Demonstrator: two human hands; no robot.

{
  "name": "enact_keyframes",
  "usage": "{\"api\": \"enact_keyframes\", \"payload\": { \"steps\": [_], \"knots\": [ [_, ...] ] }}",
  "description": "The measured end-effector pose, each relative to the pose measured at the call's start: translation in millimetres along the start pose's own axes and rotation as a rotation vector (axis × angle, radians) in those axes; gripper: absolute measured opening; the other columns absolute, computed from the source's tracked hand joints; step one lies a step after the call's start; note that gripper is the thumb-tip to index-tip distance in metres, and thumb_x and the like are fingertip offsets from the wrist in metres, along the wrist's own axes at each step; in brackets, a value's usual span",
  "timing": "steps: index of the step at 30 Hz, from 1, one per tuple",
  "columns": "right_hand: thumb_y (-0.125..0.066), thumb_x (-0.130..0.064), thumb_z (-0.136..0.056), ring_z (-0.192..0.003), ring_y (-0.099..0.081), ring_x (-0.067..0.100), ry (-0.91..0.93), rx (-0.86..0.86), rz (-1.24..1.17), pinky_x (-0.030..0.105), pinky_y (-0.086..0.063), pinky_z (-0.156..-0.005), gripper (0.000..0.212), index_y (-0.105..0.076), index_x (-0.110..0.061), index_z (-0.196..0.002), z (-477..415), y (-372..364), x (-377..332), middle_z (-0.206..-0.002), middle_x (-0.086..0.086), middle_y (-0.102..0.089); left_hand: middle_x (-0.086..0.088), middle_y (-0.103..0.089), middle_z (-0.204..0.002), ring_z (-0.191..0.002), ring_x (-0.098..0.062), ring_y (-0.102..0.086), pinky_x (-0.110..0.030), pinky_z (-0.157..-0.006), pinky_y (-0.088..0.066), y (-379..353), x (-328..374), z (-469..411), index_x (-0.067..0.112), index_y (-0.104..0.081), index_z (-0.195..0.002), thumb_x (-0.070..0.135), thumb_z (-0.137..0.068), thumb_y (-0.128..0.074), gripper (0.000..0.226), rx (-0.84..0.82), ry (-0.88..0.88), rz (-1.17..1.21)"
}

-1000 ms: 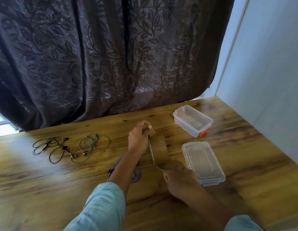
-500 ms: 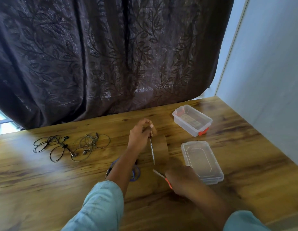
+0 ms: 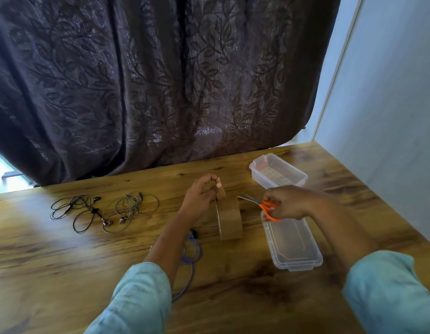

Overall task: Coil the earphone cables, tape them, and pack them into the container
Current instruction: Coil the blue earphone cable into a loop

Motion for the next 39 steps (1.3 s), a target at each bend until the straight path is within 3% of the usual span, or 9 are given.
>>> {"api": "enact_keyframes", "payload": {
  "steps": [6,8,13,18,24,31,33,36,39],
  "knots": [
    [-0.072,-0.038,-0.08,-0.105,-0.053,0.017,0.044,0.033,0.079,0.036,-0.048,-0.094,0.047,-0.054,-0.024,-0.121,-26,3,-11,-0.109,-0.004,-0.055,0.006,-0.051,-0.101,-0.099,-0.013,-0.048,-0.025,-0.08,-0.044,-1,-3,-3,0.032,-0.055,-0.082,0.01,-0.091,-0.057,0.025,0.018,-0.126,-0.143],
    [-0.074,-0.037,-0.079,-0.107,-0.054,0.018,0.047,0.034,0.078,0.036,-0.048,-0.095,0.052,-0.055,-0.022,-0.126,-32,6,-12,-0.113,-0.002,-0.057,0.002,-0.051,-0.101,-0.097,-0.015,-0.048,-0.031,-0.08,-0.047,-2,-6,-5,0.034,-0.056,-0.083,0.013,-0.091,-0.058,0.023,-0.005,-0.121,-0.1],
    [-0.073,-0.032,-0.081,-0.099,-0.057,0.013,0.074,-0.028,0.047,0.028,-0.049,-0.086,0.04,-0.059,-0.028,-0.118,-43,11,-16,-0.105,-0.008,-0.061,-0.001,-0.049,-0.101,-0.094,-0.017,-0.048,-0.026,-0.071,-0.047,-1,-8,-6,0.032,-0.057,-0.085,0.018,-0.092,-0.058,0.016,-0.043,-0.05,-0.045],
    [-0.067,-0.02,-0.086,-0.103,-0.06,0.013,0.071,-0.078,0.088,0.03,-0.049,-0.092,0.039,-0.058,-0.022,-0.124,-54,16,-23,-0.111,-0.004,-0.064,-0.001,-0.048,-0.096,-0.087,-0.013,-0.049,-0.02,-0.065,-0.047,-2,-4,-5,0.025,-0.055,-0.087,0.014,-0.093,-0.056,0.013,-0.063,-0.033,-0.009],
    [-0.07,-0.022,-0.084,-0.095,-0.054,0.011,0.132,-0.067,0.188,0.025,-0.044,-0.079,0.033,-0.064,-0.021,-0.117,-60,23,-27,-0.099,-0.008,-0.058,-0.002,-0.046,-0.093,-0.073,-0.006,-0.047,-0.011,-0.057,-0.042,-1,1,-3,0.012,-0.053,-0.095,0.015,-0.094,-0.055,0.003,-0.083,0.002,0.019],
    [-0.067,-0.012,-0.086,-0.094,-0.062,0.011,0.136,-0.023,0.165,0.029,-0.051,-0.089,0.035,-0.064,-0.018,-0.12,-66,26,-27,-0.11,-0.003,-0.066,0.001,-0.046,-0.085,-0.065,-0.002,-0.051,-0.012,-0.054,-0.042,-4,10,-3,0.014,-0.051,-0.094,0.013,-0.096,-0.051,0.002,-0.09,0.068,0.084],
    [-0.067,-0.01,-0.086,-0.091,-0.064,0.011,0.129,-0.007,0.146,0.033,-0.052,-0.092,0.033,-0.065,-0.018,-0.118,-68,26,-25,-0.11,-0.002,-0.068,0.002,-0.05,-0.083,-0.076,-0.013,-0.059,-0.013,-0.053,-0.045,-4,18,-2,0.015,-0.049,-0.091,0.014,-0.097,-0.049,0.006,-0.068,0.101,0.182],
    [-0.065,-0.009,-0.087,-0.083,-0.064,0.006,0.135,0.009,0.101,0.033,-0.052,-0.092,0.031,-0.065,-0.017,-0.117,-70,25,-21,-0.1,-0.005,-0.068,0.0,-0.057,-0.095,-0.09,-0.031,-0.062,-0.027,-0.063,-0.047,-1,23,-5,0.022,-0.051,-0.092,0.022,-0.096,-0.049,0.004,-0.028,0.14,0.203],
    [-0.066,-0.014,-0.088,-0.078,-0.063,0.0,0.131,-0.003,0.08,0.035,-0.055,-0.088,0.021,-0.067,-0.021,-0.107,-74,27,-13,-0.082,-0.015,-0.068,-0.003,-0.056,-0.114,-0.102,-0.027,-0.058,-0.039,-0.073,-0.048,0,26,-2,0.022,-0.05,-0.106,0.034,-0.097,-0.045,0.016,0.011,0.172,0.206]
  ]
}}
Point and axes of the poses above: each hand's wrist, its own z-axis away from the middle knuckle, its own y-axis out of the back of the hand, x = y × z, the point moved 1 cm from there along -z, towards the middle knuckle
